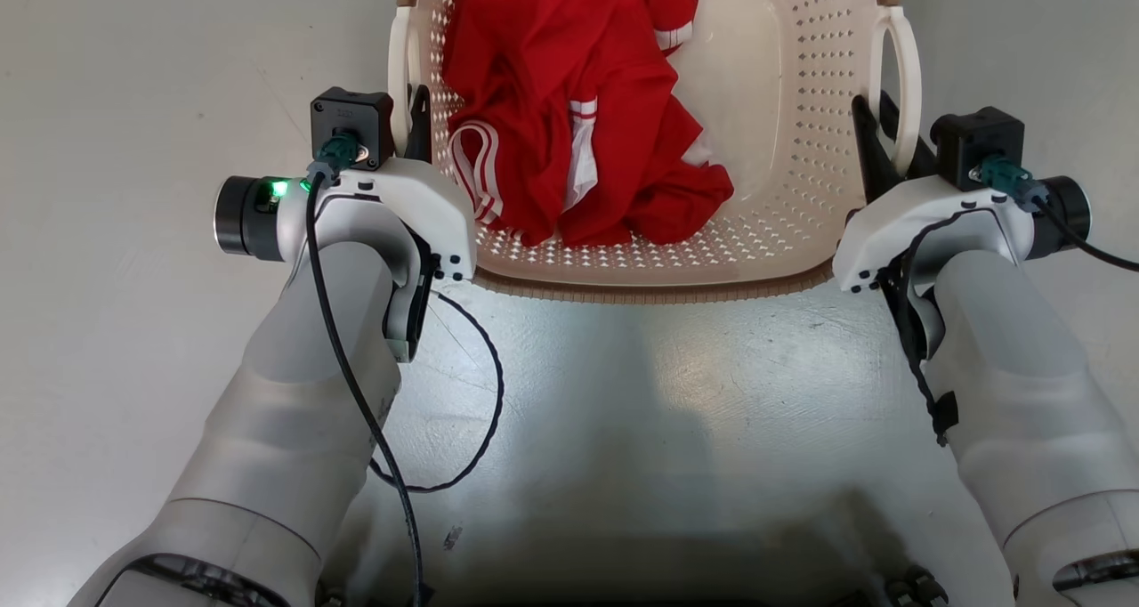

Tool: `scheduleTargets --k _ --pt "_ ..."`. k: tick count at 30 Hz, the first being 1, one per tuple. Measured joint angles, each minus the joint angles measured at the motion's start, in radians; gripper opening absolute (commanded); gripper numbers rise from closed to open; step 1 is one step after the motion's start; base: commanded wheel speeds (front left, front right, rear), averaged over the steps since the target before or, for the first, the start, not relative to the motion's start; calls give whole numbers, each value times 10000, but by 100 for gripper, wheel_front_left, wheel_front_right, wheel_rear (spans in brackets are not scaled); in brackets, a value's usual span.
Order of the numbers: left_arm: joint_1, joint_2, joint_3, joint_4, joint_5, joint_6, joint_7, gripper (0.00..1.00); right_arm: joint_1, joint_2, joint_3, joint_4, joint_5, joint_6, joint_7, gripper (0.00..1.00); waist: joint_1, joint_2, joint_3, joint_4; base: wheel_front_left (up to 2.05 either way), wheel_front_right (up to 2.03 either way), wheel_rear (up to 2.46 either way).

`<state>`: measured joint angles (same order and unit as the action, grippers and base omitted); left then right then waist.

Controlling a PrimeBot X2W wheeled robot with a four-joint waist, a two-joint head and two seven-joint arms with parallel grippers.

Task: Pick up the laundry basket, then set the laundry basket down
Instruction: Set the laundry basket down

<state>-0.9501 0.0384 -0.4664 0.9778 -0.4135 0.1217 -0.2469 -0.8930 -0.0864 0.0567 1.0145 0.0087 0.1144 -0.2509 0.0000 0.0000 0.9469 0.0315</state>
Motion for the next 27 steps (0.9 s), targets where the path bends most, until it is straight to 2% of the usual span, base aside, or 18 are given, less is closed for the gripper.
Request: scheduleTargets --k 5,6,7,8,9,16,27 --pt "-23 -6 0 -48 -13 -2 -12 0 -95 8 -230 -59 -188 2 -2 0 1 0 121 16 0 0 0" --pt "-24 -12 0 -48 -63 -2 -27 0 -103 23 -311 -77 -188 10 -2 43 0 0 143 20 0 0 0" --pt "-32 -17 -15 -50 -109 0 -46 0 -113 25 -357 -50 -190 12 -2 43 0 0 161 27 0 0 0" --pt "-66 -10 -69 -31 -107 2 -81 48 -126 21 -380 42 -190 35 -13 100 0 0 174 42 0 0 0" --pt "-110 -21 -148 8 -113 0 -86 100 -126 44 -372 115 -190 102 -13 100 0 0 182 51 0 0 0" --pt "-263 -117 -242 33 -278 17 -86 100 -143 151 -527 59 -194 115 -13 100 0 0 178 77 0 0 0" --pt "-127 -105 13 104 -347 73 -86 100 185 161 -1041 -355 -180 115 -13 100 0 0 -580 -68 0 0 0"
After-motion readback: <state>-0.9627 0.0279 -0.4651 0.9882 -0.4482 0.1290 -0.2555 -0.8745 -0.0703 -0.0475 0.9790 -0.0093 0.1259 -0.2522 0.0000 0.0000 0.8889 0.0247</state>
